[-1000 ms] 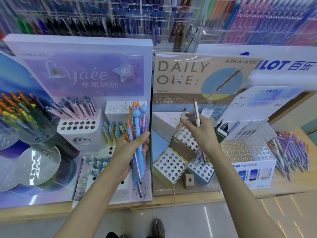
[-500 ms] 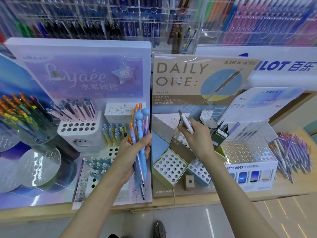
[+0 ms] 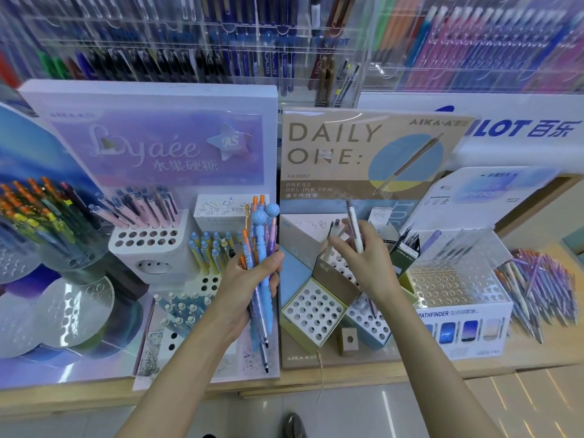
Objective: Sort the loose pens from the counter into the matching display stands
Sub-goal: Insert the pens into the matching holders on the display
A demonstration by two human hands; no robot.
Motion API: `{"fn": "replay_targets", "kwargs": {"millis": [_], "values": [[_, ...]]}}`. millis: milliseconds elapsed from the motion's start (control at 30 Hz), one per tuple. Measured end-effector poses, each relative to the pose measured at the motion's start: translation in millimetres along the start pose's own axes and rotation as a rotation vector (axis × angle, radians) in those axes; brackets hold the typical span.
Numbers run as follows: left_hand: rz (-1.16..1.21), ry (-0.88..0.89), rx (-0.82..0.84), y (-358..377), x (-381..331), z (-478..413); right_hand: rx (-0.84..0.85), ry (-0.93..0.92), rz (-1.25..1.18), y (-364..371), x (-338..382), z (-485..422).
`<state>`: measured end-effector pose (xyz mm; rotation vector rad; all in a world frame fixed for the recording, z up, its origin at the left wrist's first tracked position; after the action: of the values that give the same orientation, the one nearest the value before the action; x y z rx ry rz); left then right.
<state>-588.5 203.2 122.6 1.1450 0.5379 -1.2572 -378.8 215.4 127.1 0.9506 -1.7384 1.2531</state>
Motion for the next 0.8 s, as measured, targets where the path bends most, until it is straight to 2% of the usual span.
{"fn": "replay_targets", "kwargs": {"millis": [133,200,267,367,433,633,800], "values": [[-0.005,0.000,-0.012,0.5,0.2,-4.5,-0.031,-0.043,-0.195,-4.3,9.7,8.5],[-0.019,0.013,-0.021,1.9,-2.4,-7.4,0.005,-0.065,-0.191,-5.2,18.2,10.2],[-0.050,0.046,-0.042,5.1,-7.9,-9.6,0.116,-0.093,-0.040,-0.9,27.2,11.6],[-0.066,0.101,-0.052,15.0,-18.4,-10.4,0.312,-0.170,0.331,12.6,36.3,18.6],[-0.077,0.135,-0.038,22.9,-24.8,-9.4,0.369,-0.190,0.395,21.0,41.8,22.5],[-0.154,0.187,-0.111,22.2,-33.9,-9.5,0.476,-0.114,0.228,38.9,44.0,30.9],[-0.091,0.221,-0.112,14.3,-54.2,-14.4,0.546,0.061,-0.173,40.8,25.6,44.8]]}}
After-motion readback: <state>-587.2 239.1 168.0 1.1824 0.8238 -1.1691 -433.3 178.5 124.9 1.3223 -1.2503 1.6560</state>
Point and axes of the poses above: each hand's wrist, its own z-axis away from the middle knuckle, its own y-axis out of the palm, x = y × z, the point moved 6 cm from there along -z, towards the middle knuckle, and after that the axes turned 10 degrees about -y, right-handed, at the moved point
